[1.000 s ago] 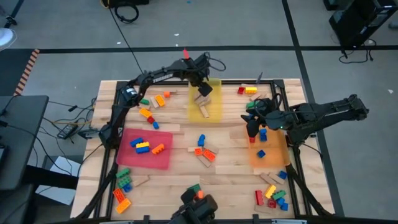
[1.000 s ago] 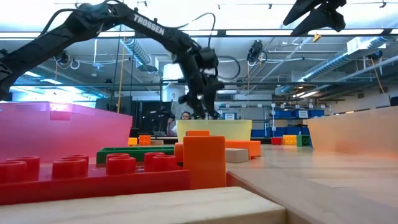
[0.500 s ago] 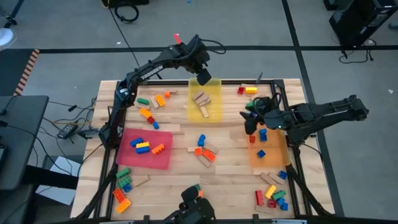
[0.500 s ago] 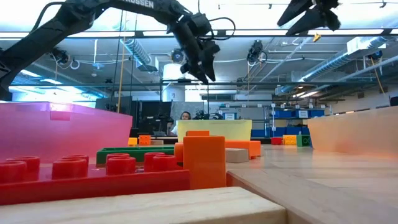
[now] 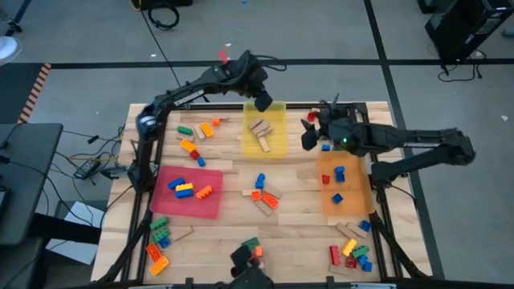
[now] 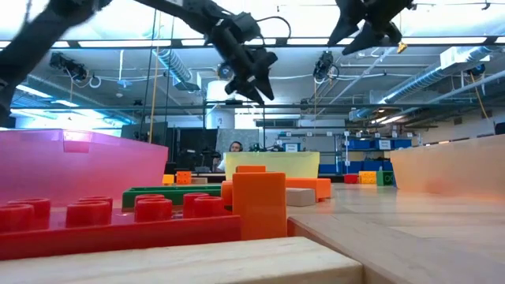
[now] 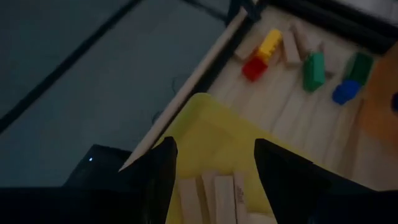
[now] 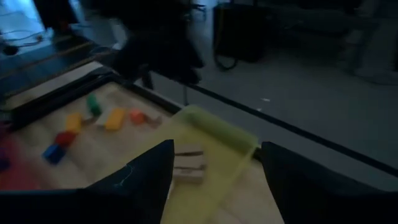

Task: Sort blocks by size
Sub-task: Put the 3 stud yellow game piece into the pink bin

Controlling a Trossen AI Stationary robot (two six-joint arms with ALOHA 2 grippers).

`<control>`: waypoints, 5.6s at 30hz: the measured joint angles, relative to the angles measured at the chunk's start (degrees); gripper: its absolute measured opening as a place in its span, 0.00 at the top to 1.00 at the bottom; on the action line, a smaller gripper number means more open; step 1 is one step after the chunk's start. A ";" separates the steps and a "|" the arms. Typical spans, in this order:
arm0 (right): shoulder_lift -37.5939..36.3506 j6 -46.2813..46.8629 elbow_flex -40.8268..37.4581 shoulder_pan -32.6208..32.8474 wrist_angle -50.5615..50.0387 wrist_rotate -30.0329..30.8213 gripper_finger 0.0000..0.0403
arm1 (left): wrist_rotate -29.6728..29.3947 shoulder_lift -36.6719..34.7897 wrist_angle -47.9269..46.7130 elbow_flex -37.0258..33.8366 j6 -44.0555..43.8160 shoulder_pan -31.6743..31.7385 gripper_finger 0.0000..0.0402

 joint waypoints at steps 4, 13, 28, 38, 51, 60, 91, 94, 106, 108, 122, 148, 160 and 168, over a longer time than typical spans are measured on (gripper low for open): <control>0.21 -0.87 0.86 -5.36 -0.24 -3.27 0.31 | -0.57 -10.40 13.81 -17.52 -0.52 0.19 0.44; 12.69 -7.96 18.11 -22.97 -11.71 -19.05 0.26 | -0.71 -34.11 34.80 -47.00 -4.41 -1.10 0.44; 39.62 -18.26 35.73 -41.21 -46.88 -29.09 0.28 | -1.21 -49.76 39.77 -62.72 -9.38 -4.91 0.44; 48.15 -36.86 35.80 -42.63 -46.91 -28.26 0.32 | -1.20 -49.78 38.86 -62.72 -9.27 -5.03 0.44; 56.91 -49.51 35.78 -43.46 -49.53 -26.53 0.40 | 3.00 -49.76 37.32 -62.72 -9.38 -5.14 0.44; 60.77 -53.72 35.69 -46.52 -48.26 -25.69 0.44 | 3.08 -49.74 35.84 -62.72 -9.40 -5.14 0.44; 57.82 -45.24 34.71 -48.07 -48.75 -32.77 0.74 | 3.07 -49.74 35.82 -62.72 -10.51 -5.14 0.44; 53.16 -40.24 34.71 -48.02 -48.70 -32.57 0.74 | 3.06 -49.74 35.88 -62.72 -10.51 -5.14 0.44; 26.26 -24.50 34.71 -38.76 -46.53 -33.80 0.74 | 1.56 -49.72 40.57 -62.63 -9.52 -9.45 0.44; 21.95 -22.43 34.71 -35.44 -45.29 -34.74 0.74 | -1.41 -49.71 41.33 -62.63 -8.59 -12.56 0.44; 5.84 -17.07 20.10 -12.07 -9.29 -40.73 0.74 | -16.13 -49.65 44.82 -62.63 -5.34 -26.08 0.44; 20.91 -24.17 15.17 0.22 18.21 -44.98 0.72 | -8.15 -42.58 54.94 -62.73 -2.92 -28.61 0.44; 21.09 -25.20 15.17 0.21 18.44 -46.54 0.72 | -4.49 -41.85 60.79 -62.72 -2.90 -28.59 0.44; 21.09 -25.07 15.17 0.21 18.85 -48.84 0.72 | -2.64 -39.48 63.14 -62.72 -3.21 -28.59 0.49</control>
